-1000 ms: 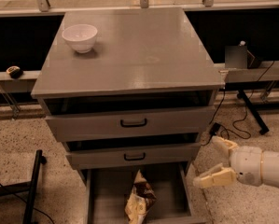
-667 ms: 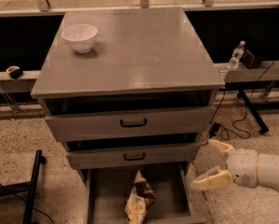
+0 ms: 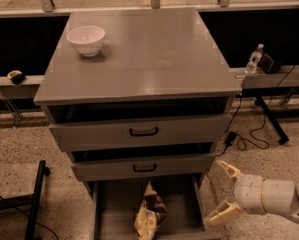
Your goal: Pick brown chip bag from top drawer and place on counter
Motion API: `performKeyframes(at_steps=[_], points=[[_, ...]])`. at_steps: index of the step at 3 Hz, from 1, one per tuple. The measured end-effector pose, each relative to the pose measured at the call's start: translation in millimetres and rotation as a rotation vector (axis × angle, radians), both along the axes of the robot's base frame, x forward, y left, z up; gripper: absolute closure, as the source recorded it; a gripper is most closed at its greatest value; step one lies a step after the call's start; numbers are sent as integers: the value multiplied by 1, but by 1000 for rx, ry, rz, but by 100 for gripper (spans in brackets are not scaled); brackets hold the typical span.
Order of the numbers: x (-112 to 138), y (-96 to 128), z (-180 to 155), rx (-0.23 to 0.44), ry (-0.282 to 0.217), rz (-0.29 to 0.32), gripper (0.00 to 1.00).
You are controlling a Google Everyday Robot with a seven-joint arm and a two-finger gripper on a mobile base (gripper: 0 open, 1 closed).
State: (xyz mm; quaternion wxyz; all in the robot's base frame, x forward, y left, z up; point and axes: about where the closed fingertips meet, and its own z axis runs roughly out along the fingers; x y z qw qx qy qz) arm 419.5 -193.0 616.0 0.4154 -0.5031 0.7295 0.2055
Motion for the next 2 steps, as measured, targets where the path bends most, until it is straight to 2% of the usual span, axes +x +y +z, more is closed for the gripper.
performKeyframes(at_steps=[1,2], points=[[-13,-3,-34,-165,-93,201,0],[-14,-6,-38,-202,-118,237,0]])
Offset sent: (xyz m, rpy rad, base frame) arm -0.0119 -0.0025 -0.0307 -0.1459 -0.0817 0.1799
